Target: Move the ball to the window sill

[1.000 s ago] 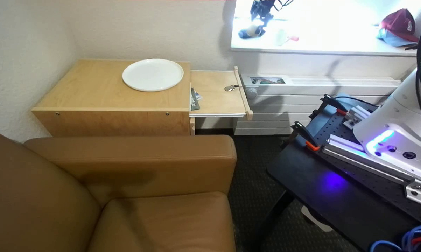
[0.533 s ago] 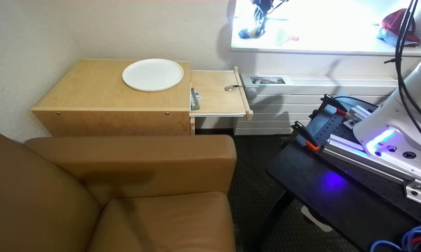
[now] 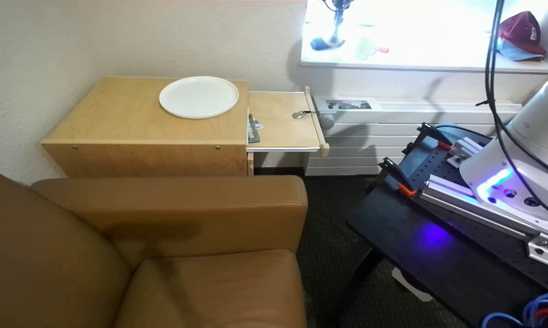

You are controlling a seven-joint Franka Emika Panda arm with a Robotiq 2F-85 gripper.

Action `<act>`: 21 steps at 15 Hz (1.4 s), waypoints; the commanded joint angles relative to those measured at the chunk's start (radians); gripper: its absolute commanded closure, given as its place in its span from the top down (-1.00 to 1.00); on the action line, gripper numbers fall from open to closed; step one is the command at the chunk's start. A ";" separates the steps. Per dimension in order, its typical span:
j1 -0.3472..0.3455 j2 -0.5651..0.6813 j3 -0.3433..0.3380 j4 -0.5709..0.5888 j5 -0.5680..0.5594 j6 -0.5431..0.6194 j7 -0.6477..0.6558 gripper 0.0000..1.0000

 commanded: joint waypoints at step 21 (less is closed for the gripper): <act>-0.214 0.075 0.156 0.339 0.063 -0.131 0.100 1.00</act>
